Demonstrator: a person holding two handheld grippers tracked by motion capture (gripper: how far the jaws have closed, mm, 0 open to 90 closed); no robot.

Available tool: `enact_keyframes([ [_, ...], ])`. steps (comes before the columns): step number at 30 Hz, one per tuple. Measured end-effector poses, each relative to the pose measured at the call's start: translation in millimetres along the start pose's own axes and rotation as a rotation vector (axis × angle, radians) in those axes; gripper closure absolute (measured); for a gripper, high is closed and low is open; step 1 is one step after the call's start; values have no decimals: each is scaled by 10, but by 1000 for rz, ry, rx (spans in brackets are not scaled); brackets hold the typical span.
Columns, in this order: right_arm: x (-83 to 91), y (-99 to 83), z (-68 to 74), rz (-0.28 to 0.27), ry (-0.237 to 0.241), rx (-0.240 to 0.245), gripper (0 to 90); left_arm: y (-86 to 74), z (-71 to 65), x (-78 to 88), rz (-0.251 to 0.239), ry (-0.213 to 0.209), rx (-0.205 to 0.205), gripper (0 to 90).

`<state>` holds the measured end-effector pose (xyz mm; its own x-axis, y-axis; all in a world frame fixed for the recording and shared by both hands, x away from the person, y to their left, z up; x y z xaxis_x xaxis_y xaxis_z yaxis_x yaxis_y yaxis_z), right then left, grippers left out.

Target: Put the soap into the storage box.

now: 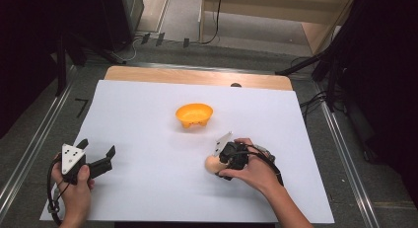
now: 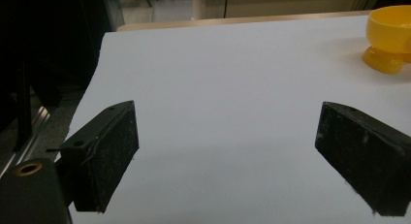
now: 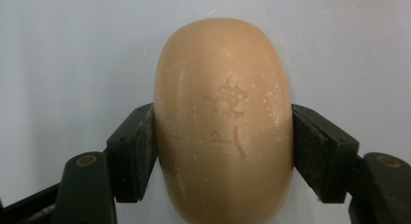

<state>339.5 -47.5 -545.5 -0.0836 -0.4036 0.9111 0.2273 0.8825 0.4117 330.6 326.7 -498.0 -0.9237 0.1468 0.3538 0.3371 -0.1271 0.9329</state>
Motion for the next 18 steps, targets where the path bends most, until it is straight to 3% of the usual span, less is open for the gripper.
enact_keyframes([
  [8, 8, 12, 11, 28, 9, -2, 326, -1, 0, 1, 2, -3, 1, 89],
  [18, 117, 146, -61, -6, -6, 35, 327, -1, 0, 1, 2, -5, 0, 89],
])
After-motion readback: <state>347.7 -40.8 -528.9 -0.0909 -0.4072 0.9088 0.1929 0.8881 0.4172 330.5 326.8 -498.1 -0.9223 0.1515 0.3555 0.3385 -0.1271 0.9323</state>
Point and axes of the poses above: each handheld gripper's, and its own axes: x roughly backward along the jaws, y roughly out of its top, z roughly to its left, the point moved 10 cm from there along -x, roughly forward along the jaws, and after that the axes turned 3 degrees about -x, right-handed, at the moved point
